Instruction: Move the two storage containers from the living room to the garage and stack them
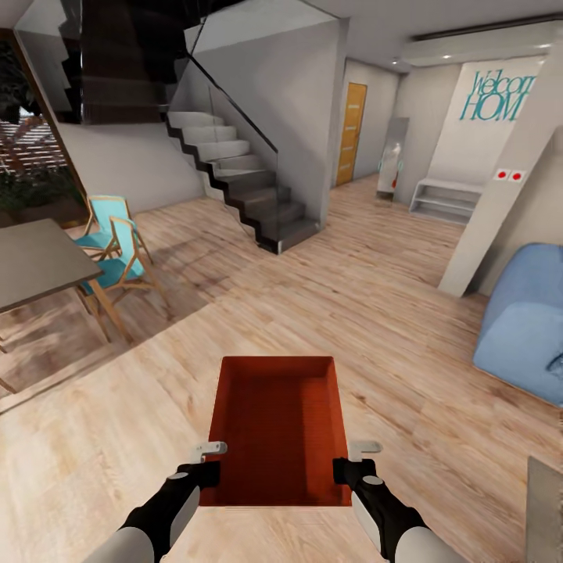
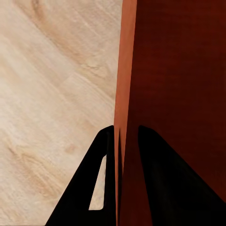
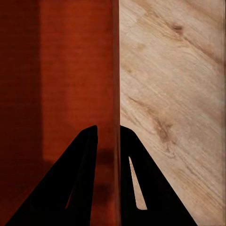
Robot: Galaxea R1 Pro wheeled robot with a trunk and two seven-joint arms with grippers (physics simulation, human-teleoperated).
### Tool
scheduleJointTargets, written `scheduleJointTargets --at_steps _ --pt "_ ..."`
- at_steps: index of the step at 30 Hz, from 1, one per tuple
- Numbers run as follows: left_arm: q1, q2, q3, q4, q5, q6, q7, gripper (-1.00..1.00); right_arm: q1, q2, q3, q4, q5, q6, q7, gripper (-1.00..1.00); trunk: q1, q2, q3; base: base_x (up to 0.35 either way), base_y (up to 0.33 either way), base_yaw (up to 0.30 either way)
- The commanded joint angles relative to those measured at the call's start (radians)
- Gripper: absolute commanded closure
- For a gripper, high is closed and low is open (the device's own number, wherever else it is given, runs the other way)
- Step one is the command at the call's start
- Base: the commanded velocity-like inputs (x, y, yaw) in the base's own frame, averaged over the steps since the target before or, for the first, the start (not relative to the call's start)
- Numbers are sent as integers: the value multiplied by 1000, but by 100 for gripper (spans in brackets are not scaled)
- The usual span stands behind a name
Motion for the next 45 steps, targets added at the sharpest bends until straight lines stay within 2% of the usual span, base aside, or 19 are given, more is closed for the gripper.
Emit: scheduleJointTargets --at_steps 1,45 --pt "1 8 -17 -1 -13 6 9 100 -2 -23 -18 -37 16 2 -47 100 1 -2 -2 294 0 -248" --pt "1 8 -17 2 -13 6 9 100 -2 -24 -18 -37 16 -1 -47 100 1 -2 -2 335 0 -12"
